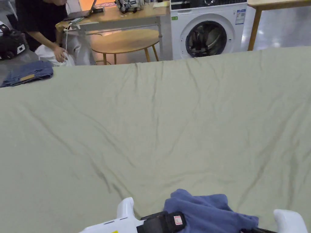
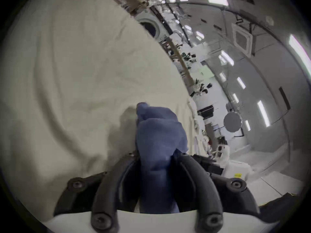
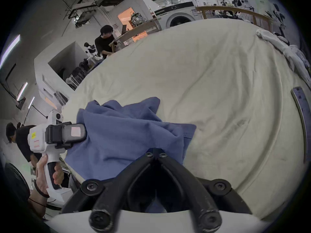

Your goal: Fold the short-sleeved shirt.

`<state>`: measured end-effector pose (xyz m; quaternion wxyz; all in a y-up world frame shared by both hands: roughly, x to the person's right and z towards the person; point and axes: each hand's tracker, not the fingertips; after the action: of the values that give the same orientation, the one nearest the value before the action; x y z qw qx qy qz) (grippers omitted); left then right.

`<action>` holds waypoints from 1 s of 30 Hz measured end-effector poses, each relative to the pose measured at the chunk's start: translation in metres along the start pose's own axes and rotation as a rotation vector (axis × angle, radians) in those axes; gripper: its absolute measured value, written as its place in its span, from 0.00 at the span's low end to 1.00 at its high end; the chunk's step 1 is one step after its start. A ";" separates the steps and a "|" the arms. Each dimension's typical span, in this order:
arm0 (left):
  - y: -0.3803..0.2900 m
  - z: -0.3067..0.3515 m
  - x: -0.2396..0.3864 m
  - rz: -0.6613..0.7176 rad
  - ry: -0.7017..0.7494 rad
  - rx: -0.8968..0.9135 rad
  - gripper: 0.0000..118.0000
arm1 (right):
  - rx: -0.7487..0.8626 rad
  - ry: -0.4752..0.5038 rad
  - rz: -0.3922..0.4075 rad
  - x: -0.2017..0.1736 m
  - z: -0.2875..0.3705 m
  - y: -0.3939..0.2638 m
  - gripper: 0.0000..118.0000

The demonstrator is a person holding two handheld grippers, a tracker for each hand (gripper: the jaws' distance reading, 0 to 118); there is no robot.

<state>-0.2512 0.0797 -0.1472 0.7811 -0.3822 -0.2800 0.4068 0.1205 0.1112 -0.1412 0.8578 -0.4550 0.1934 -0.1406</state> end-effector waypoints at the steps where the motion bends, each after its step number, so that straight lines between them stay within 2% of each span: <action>1: 0.006 0.013 0.002 0.007 0.007 -0.015 0.22 | 0.010 0.015 0.004 -0.003 0.007 0.001 0.00; 4: 0.030 0.087 -0.007 -0.026 0.051 0.086 0.22 | 0.050 0.014 0.019 -0.006 0.019 0.002 0.00; 6: 0.044 0.158 -0.015 -0.011 0.135 0.210 0.22 | 0.055 0.034 -0.002 -0.004 0.022 0.002 0.00; 8: 0.057 0.236 -0.031 -0.013 0.300 0.292 0.22 | 0.044 0.080 -0.046 0.001 0.022 0.002 0.00; 11: 0.072 0.320 -0.051 0.006 0.551 0.391 0.22 | 0.026 0.099 -0.063 0.006 0.017 0.002 0.00; 13: 0.083 0.351 -0.068 0.051 0.597 0.438 0.22 | 0.025 0.090 -0.057 0.004 0.013 0.002 0.00; 16: 0.100 0.345 -0.078 0.069 0.608 0.444 0.23 | 0.024 0.086 -0.051 0.004 0.009 0.004 0.00; 18: 0.112 0.338 -0.087 0.043 0.719 0.354 0.24 | 0.027 0.096 -0.056 0.001 0.012 0.007 0.00; 19: 0.118 0.336 -0.084 0.006 0.829 0.379 0.34 | 0.040 0.105 -0.051 0.001 0.015 0.009 0.00; 20: 0.126 0.341 -0.077 -0.034 0.926 0.405 0.50 | 0.045 0.107 -0.041 0.001 0.020 0.013 0.00; 22: 0.133 0.350 -0.049 -0.061 1.001 0.481 0.51 | 0.088 0.083 0.012 -0.001 0.031 0.020 0.00; 25: 0.135 0.356 0.011 -0.307 1.123 0.554 0.51 | 0.148 0.046 0.060 0.001 0.047 0.031 0.00; 30: 0.108 0.332 0.106 -0.613 0.904 0.619 0.51 | 0.360 -0.063 0.159 -0.012 0.088 0.061 0.00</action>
<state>-0.4906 0.3327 -0.0403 0.9779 -0.1748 0.1117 0.0247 0.1538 0.2131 -0.1444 0.9393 -0.2817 0.1734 -0.0906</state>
